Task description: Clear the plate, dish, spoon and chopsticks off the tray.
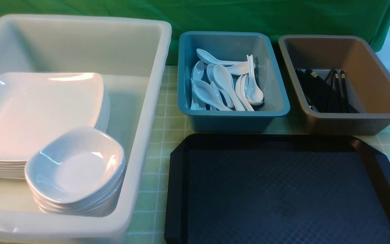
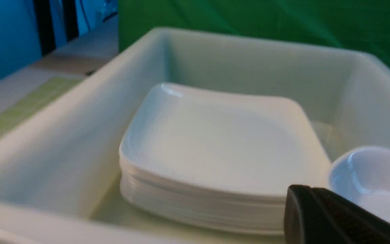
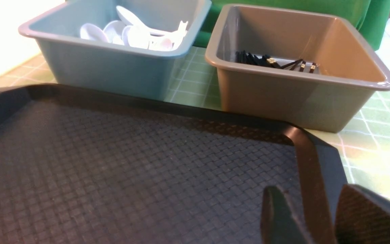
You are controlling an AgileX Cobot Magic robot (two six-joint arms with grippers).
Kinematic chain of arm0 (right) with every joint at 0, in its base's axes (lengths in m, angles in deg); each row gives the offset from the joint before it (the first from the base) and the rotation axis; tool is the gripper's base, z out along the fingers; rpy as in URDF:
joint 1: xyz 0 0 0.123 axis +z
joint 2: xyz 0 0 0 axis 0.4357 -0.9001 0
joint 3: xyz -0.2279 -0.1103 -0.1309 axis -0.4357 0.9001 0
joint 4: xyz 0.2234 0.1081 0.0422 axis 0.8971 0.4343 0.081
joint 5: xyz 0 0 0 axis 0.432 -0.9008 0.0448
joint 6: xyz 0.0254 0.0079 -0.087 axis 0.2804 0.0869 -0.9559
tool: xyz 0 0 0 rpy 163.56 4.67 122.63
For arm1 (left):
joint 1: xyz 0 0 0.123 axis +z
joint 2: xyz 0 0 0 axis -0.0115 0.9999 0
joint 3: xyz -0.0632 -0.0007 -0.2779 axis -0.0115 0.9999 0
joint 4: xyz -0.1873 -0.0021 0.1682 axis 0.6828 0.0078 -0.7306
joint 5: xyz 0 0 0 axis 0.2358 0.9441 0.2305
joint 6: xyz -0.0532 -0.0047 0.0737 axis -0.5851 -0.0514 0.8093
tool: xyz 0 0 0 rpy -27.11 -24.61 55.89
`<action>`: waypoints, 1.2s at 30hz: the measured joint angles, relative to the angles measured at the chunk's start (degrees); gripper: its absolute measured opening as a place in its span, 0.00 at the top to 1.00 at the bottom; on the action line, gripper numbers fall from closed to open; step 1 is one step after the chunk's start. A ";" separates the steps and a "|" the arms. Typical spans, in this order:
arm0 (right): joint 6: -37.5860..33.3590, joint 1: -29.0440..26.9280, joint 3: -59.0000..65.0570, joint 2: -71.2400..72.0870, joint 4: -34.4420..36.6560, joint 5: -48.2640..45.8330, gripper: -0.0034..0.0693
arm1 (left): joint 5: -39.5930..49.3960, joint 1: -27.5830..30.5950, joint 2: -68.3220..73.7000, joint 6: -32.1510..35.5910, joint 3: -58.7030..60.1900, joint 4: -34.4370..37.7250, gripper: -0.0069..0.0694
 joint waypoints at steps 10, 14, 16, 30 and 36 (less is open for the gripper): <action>0.00 0.00 0.00 0.00 0.00 0.07 0.62 | -4.54 -4.44 -3.48 -1.74 6.22 -3.59 0.92; 0.00 0.00 0.00 0.00 0.00 0.07 0.62 | -4.92 -6.19 -3.53 -0.84 6.40 -3.09 0.92; 0.00 0.00 0.00 0.00 0.00 0.07 0.62 | -5.03 -6.35 -3.53 -0.79 6.45 -2.72 0.92; 0.00 0.00 0.00 0.00 0.00 0.07 0.62 | -5.21 -9.01 -3.53 -0.67 6.51 -5.78 0.92; 0.00 0.00 0.00 0.00 0.00 0.07 0.62 | -5.21 -9.06 -3.53 -0.67 6.51 -4.09 0.92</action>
